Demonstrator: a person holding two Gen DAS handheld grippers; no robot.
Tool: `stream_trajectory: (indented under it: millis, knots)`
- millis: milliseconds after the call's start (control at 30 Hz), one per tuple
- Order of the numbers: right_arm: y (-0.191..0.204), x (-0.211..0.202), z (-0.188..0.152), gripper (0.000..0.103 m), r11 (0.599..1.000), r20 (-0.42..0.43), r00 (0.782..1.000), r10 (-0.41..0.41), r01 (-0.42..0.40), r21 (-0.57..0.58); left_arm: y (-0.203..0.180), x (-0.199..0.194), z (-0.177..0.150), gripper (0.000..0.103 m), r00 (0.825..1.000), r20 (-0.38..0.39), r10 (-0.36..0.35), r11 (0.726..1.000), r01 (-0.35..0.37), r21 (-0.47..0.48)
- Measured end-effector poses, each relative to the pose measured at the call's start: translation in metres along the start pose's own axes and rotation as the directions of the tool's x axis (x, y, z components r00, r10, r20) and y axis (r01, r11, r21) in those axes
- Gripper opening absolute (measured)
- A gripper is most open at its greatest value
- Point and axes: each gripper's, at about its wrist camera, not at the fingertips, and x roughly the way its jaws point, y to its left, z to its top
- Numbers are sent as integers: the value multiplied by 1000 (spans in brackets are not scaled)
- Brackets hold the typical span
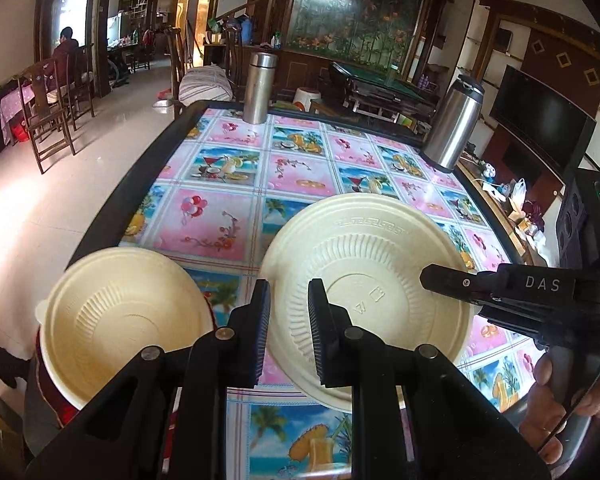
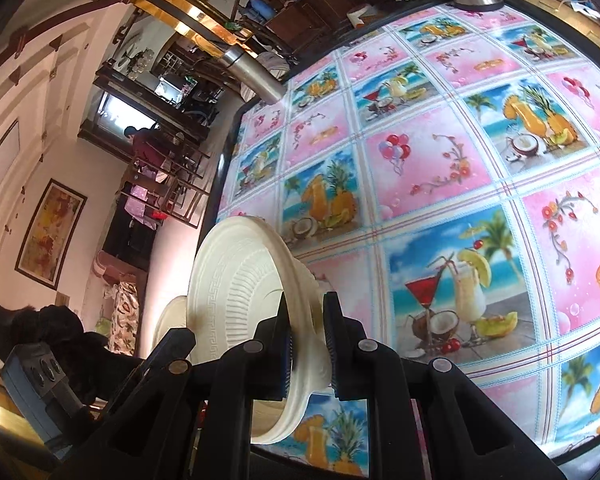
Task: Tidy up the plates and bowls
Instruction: 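Carry the beige bowl with both grippers toward the red plate stack, then lower the beige bowl with both grippers onto the stacked bowls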
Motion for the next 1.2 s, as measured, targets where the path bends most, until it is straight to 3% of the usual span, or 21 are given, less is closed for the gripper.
stream_trajectory:
  millis: [233, 467, 733, 867, 1067, 1200]
  knots:
    - [71, 21, 2, 15, 993, -36, 997, 68, -71, -92, 43, -23, 16, 17, 998, 34, 48, 997, -46, -55]
    - [121, 68, -8, 15, 982, -137, 982, 132, -148, -116, 97, -22, 17, 17, 995, -7, 96, 984, -96, -147]
    - [130, 119, -32, 14, 984, -248, 961, 125, -152, -93, 156, -12, 0, 17, 991, -76, 108, 952, -125, -280]
    - [127, 130, -36, 14, 986, -269, 957, 110, -140, -94, 171, 1, -4, 17, 990, -139, 18, 940, -64, -335]
    - [122, 137, -36, 15, 989, -289, 953, 95, -123, -83, 172, 11, 0, 17, 983, -183, -17, 945, -44, -324]
    - [128, 139, -35, 15, 988, -298, 952, 74, -111, -109, 175, 11, -1, 17, 980, -201, 7, 951, -69, -302]
